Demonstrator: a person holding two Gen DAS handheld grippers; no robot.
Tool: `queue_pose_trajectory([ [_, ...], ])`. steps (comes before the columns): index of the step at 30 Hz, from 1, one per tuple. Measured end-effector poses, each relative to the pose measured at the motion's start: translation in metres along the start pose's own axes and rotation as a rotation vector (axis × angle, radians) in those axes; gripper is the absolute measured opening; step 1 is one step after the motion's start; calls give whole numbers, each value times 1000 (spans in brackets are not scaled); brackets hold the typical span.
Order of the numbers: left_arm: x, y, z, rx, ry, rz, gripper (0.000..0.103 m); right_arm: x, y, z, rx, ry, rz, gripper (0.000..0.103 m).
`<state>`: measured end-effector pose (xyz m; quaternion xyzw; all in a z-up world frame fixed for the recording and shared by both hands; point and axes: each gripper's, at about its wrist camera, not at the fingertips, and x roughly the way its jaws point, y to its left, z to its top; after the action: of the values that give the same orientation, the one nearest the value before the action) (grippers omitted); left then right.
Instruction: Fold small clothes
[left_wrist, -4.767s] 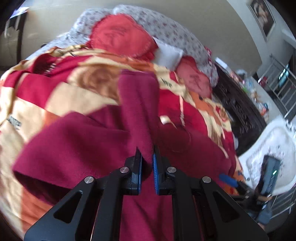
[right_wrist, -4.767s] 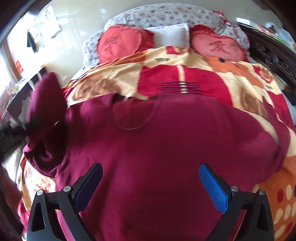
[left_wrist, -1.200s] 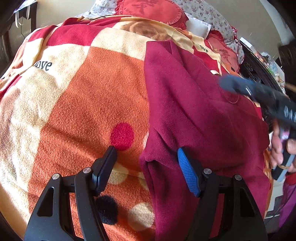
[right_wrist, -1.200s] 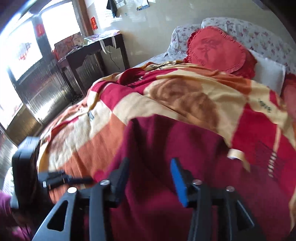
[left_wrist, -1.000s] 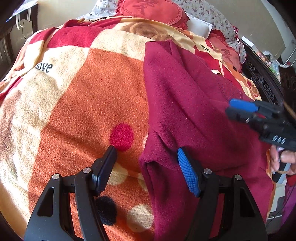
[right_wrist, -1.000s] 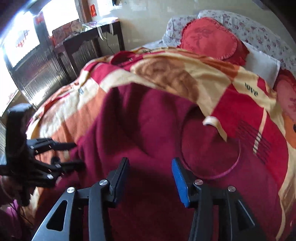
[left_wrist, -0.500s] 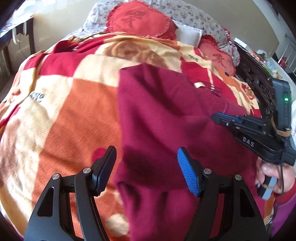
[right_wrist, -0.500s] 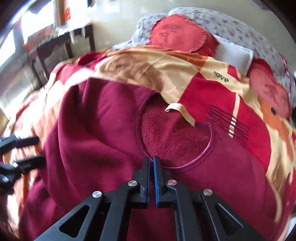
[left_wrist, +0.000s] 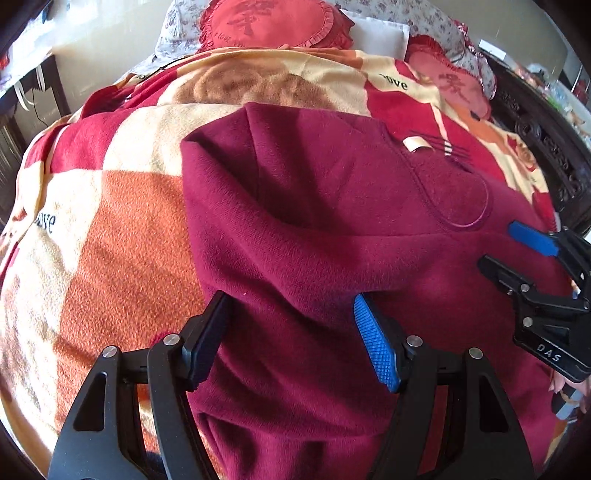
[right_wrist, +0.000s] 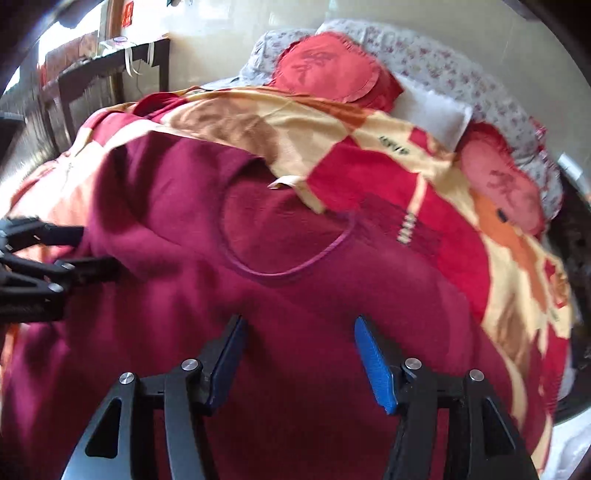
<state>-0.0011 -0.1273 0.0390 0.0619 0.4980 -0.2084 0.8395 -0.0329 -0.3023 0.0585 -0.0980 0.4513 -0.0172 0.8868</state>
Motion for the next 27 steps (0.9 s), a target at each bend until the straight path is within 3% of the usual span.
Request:
queue_pose_trajectory([
  [7, -4, -4, -2, 16, -11, 31, 69, -11, -3, 2, 50, -7, -7, 59],
  [14, -17, -13, -10, 31, -18, 17, 69, -44, -12, -16, 187, -7, 87, 59],
  [27, -41, -54, -27, 132, -61, 53, 69, -52, -63, -80, 367, 74, 15, 59],
])
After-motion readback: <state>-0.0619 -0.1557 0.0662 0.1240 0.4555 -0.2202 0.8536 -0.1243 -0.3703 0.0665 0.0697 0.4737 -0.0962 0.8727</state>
